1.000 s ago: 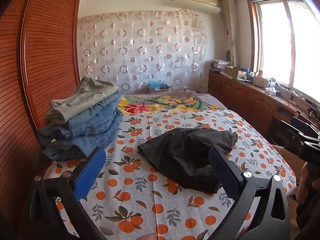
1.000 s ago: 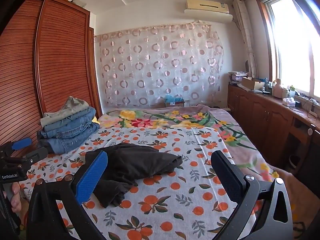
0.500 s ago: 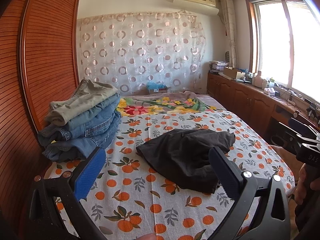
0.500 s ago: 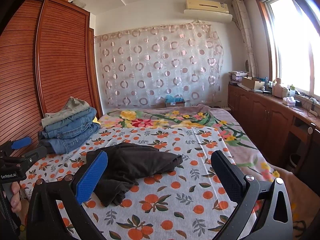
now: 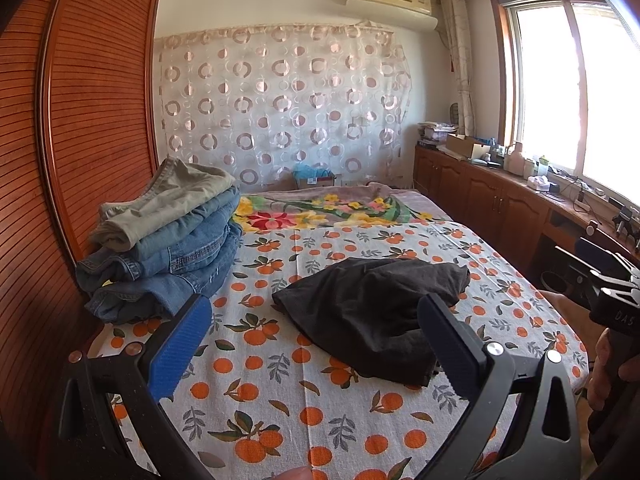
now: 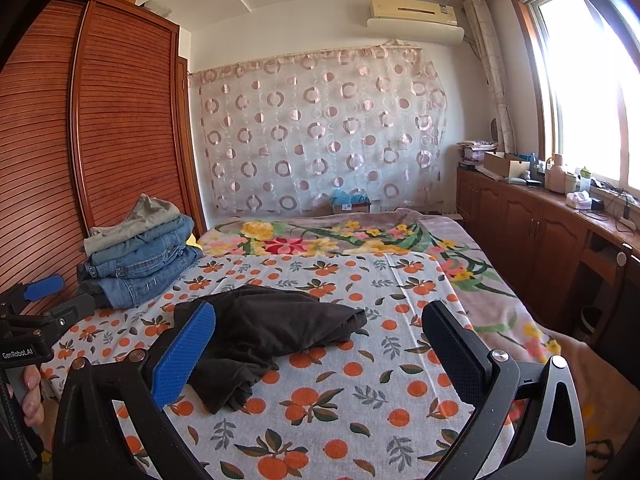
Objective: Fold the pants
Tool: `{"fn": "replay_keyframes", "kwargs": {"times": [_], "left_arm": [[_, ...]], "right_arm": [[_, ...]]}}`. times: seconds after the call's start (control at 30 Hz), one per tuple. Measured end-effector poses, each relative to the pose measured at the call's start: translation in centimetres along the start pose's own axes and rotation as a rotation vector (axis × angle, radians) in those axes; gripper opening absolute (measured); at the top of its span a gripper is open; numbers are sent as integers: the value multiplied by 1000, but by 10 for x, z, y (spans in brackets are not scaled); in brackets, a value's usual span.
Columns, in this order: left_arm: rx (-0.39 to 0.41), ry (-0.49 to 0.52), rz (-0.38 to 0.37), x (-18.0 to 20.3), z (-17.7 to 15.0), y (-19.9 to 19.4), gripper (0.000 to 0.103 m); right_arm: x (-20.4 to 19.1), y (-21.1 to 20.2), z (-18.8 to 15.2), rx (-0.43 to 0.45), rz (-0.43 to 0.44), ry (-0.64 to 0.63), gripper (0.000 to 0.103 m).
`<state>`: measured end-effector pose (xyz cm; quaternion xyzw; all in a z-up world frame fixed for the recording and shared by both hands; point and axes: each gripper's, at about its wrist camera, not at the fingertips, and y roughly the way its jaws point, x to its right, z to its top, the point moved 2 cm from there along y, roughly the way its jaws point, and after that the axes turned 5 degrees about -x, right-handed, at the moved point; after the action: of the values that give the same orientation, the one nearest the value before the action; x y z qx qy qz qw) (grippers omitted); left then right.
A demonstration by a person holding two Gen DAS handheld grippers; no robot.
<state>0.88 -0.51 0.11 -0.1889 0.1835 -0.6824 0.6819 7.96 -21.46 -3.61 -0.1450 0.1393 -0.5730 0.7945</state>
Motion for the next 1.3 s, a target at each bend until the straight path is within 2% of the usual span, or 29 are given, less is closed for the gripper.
{"fn": "replay_keyframes", "kwargs": {"times": [0.93, 1.3], "left_arm": [[14, 4, -7, 5, 3, -9, 103], [-4, 8, -17, 6, 1, -7, 103]], "right_arm": [[2, 2, -1, -1, 5, 10, 103], [1, 2, -2, 0, 3, 10, 103]]}}
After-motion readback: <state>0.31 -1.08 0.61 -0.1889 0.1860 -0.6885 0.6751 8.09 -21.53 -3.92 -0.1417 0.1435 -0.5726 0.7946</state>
